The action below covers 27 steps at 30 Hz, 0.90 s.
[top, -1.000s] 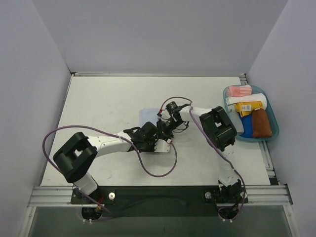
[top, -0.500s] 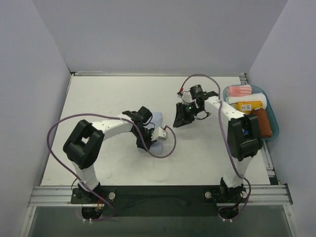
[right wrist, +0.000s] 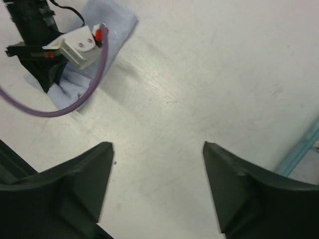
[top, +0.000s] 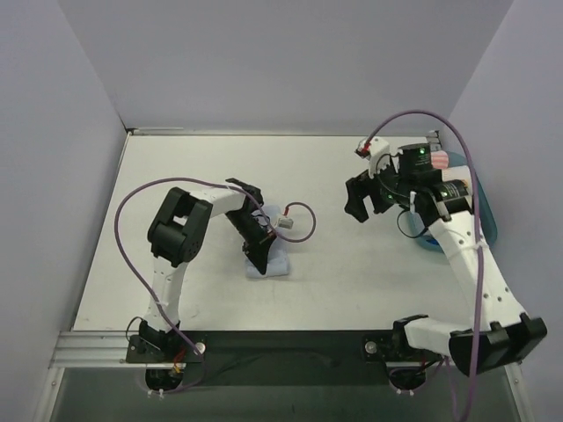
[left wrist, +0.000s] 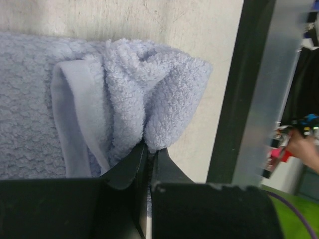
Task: Roll the towels
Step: Roll the towel
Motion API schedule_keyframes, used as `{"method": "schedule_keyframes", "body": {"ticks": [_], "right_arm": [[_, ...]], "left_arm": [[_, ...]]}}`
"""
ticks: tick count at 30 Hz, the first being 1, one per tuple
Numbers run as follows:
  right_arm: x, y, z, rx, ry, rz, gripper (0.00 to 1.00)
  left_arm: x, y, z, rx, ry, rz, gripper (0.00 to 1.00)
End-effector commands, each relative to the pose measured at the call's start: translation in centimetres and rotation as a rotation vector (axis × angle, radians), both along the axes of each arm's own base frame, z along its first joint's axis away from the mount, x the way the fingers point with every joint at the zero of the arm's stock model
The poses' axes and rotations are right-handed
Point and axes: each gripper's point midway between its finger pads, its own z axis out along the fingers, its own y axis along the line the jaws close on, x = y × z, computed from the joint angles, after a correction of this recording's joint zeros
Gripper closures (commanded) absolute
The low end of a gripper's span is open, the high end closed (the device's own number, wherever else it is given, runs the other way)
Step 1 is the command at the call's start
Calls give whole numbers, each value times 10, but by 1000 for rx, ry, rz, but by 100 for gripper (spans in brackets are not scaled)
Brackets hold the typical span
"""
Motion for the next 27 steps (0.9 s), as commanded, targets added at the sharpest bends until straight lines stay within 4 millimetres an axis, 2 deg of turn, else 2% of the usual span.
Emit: {"method": "schedule_keyframes", "body": {"ticks": [1,3,5,6,7,8,9,10,12,13,15,16,17,19,21,22,23,26,27], "right_arm": [[-24,-9,20,-69,-115,97,15],[-41,1,23,-42,-114,192,0],[-66,25,22,-22,-110,341,0],[-78,34,11,-59,-84,394,0],[-92,51,1,-113,-83,490,1],[-96,55,-9,-145,-75,526,3],[-98,61,-16,-149,-68,550,4],[-98,65,-35,-171,-21,560,6],[-96,78,-53,-259,-26,617,11],[-95,87,-70,-310,6,649,18],[-98,112,-79,-340,-24,720,21],[-99,121,-92,-343,-8,734,22],[-93,139,-92,-312,-53,737,23],[-97,162,-111,-337,-64,775,25],[-101,186,-120,-334,-104,809,28],[-104,194,-134,-348,-88,827,30],[-102,203,-138,-340,-105,834,31],[-102,216,-159,-346,-125,860,35],[-103,214,-169,-354,-115,865,36]], "left_arm": [[-7,22,-28,87,84,-43,94],[-1,21,-34,91,87,-51,95],[2,21,-35,102,90,-65,95],[0,23,-39,113,109,-78,95],[1,25,-41,124,110,-84,95],[0,27,-43,131,117,-87,95],[1,28,-46,130,117,-98,95],[-1,30,-45,136,135,-102,95],[0,31,-47,134,148,-118,95],[-3,33,-44,144,170,-125,95],[-5,36,-46,149,194,-133,95],[-5,37,-46,149,195,-135,94],[-5,38,-48,152,198,-136,95],[-6,42,-48,159,213,-137,95],[-6,45,-48,159,223,-137,95],[-7,47,-48,162,228,-135,94],[-7,48,-48,162,228,-135,94],[-2,48,-48,151,222,-119,94],[-1,48,-49,153,224,-117,94]]}}
